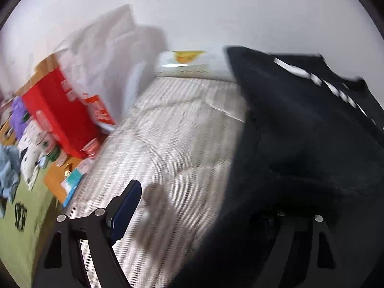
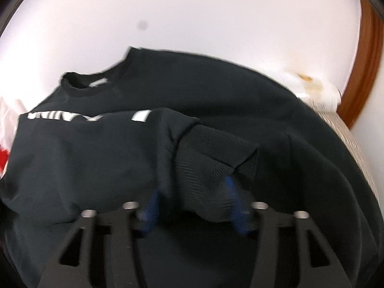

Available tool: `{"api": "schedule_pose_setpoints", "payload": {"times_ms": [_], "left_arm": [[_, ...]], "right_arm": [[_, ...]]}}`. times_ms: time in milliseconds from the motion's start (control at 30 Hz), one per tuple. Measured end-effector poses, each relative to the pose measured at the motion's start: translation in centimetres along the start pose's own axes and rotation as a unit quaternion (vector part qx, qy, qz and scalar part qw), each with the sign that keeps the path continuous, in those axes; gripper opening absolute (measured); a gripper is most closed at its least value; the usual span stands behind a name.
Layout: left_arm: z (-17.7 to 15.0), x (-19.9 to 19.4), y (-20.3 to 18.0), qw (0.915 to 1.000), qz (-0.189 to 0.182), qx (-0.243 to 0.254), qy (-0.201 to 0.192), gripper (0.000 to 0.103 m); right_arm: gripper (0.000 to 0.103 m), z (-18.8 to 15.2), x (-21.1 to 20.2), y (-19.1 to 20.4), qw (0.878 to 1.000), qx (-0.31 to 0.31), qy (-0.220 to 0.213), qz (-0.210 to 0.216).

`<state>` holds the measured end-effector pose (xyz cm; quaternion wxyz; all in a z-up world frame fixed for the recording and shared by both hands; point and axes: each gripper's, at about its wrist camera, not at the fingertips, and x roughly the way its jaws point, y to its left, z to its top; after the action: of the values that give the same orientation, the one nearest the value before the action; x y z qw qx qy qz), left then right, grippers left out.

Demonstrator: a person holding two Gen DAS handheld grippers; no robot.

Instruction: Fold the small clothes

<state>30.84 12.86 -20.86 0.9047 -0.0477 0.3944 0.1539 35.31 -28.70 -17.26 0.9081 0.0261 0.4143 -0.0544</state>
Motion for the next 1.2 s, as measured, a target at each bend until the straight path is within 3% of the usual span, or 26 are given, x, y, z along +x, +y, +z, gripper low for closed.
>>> {"api": "schedule_pose_setpoints", "payload": {"times_ms": [133, 200, 267, 367, 400, 433, 633, 767, 867, 1033, 1200], "left_arm": [[-0.1, -0.7, 1.6, 0.9986, -0.031, -0.037, -0.022, 0.082], [-0.1, -0.5, 0.9, 0.9996, -0.015, -0.019, -0.017, 0.082], [-0.1, -0.3, 0.4, 0.9999, -0.006, -0.007, -0.011, 0.083], [-0.4, 0.0, 0.3, 1.0, -0.009, -0.002, 0.004, 0.083], [-0.6, 0.0, 0.3, 0.9999, -0.012, -0.002, 0.009, 0.083], [-0.8, -0.1, 0.4, 0.9998, -0.013, -0.001, 0.012, 0.083], [-2.6, -2.5, 0.3, 0.9993, -0.036, 0.01, 0.001, 0.083], [-3.2, -5.2, 0.3, 0.9972, -0.063, 0.015, -0.036, 0.083], [-1.6, -6.1, -0.4, 0.9955, -0.073, 0.015, -0.058, 0.084], [1.4, -4.1, -1.9, 0.9946, -0.092, 0.002, -0.047, 0.084], [1.7, -0.8, -3.7, 0.9964, -0.08, 0.025, -0.014, 0.084]], "right_arm": [[0.018, 0.2, -3.8, -1.6, 0.998, 0.029, -0.035, 0.043], [0.018, 0.0, -5.0, -2.3, 0.997, 0.037, -0.043, 0.043], [0.019, -0.6, -4.7, -2.9, 0.998, 0.038, -0.021, 0.046], [0.032, -2.1, -2.6, -3.1, 0.999, 0.024, 0.025, 0.022], [0.049, -2.5, -2.4, -3.0, 1.0, 0.013, 0.024, 0.004], [0.057, -2.7, -2.5, -3.0, 1.0, 0.009, 0.021, -0.012], [0.058, -2.8, -4.9, -2.8, 1.0, 0.013, 0.017, -0.02], [0.058, -2.4, -8.2, -1.5, 0.999, -0.012, -0.022, -0.035], [0.058, -1.6, -9.5, -0.1, 0.998, -0.031, -0.049, -0.03], [0.058, -0.8, -8.8, 2.3, 0.997, -0.06, -0.054, -0.007], [0.056, -1.3, -5.6, 3.3, 0.997, -0.072, -0.028, -0.003]]}}
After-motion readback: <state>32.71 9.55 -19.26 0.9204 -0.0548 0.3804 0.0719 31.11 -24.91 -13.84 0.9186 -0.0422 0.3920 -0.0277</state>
